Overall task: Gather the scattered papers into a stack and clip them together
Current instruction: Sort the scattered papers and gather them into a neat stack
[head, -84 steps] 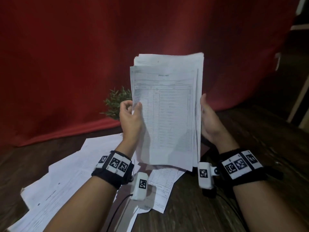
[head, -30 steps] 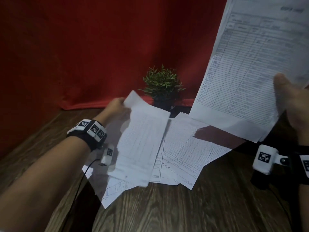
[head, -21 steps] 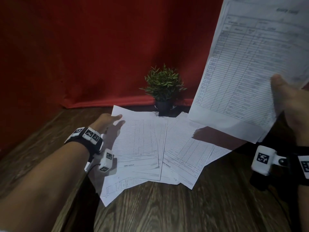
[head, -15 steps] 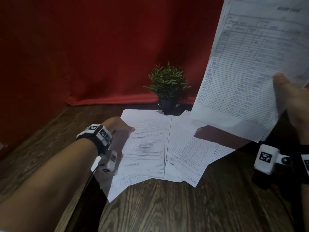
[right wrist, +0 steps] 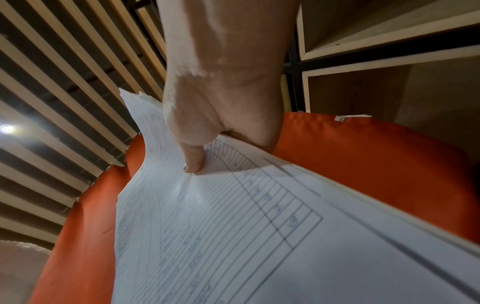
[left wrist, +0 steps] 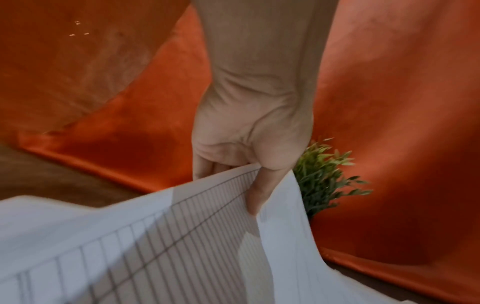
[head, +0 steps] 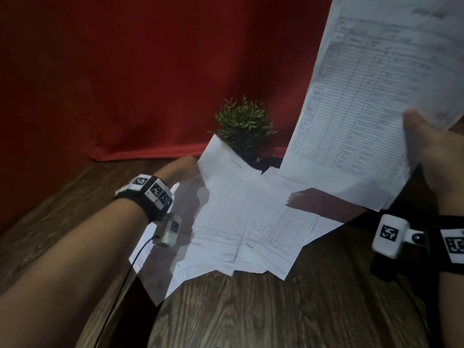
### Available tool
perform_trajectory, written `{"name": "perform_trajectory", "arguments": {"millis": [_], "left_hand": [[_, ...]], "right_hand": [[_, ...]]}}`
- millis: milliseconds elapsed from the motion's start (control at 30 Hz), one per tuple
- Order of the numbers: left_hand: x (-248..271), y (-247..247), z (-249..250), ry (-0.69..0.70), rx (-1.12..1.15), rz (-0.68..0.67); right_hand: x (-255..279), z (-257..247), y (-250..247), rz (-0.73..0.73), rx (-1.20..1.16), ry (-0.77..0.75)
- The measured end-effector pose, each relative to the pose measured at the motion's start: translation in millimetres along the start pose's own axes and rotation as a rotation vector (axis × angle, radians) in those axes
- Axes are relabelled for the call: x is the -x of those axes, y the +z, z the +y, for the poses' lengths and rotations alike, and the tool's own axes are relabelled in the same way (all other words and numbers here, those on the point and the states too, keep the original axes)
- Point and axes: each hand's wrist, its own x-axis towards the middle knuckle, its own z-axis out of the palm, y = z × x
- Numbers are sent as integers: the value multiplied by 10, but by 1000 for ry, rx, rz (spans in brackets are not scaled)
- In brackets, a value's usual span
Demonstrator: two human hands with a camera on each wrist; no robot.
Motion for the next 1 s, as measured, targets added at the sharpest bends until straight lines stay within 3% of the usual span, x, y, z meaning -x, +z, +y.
{"name": "perform_trajectory", "arguments": {"millis": [267, 367, 467, 600, 700, 767, 933, 1000], "left_hand": [[388, -205, 1161, 341, -469, 48], [499, 71, 1537, 532, -629, 48], [509, 549, 1799, 810, -845, 97], [600, 1126, 1914, 1124, -865, 95], [684, 1293, 1807, 1261, -703, 155], [703, 1260, 1735, 1116, -480, 139], [253, 825, 1245, 213, -174, 123], [118, 718, 959, -11, -53, 96]], "right_hand": [[-137, 43, -213, 35, 54, -11], [40, -95, -145, 83, 32, -17], [150, -205, -89, 101, 60, 34], [254, -363, -6, 104, 137, 49], [313, -423, 43, 133, 158, 32], [332, -455, 59, 129, 150, 28], [356, -488, 57, 131, 156, -5], [359, -480, 63, 121, 173, 6]]}}
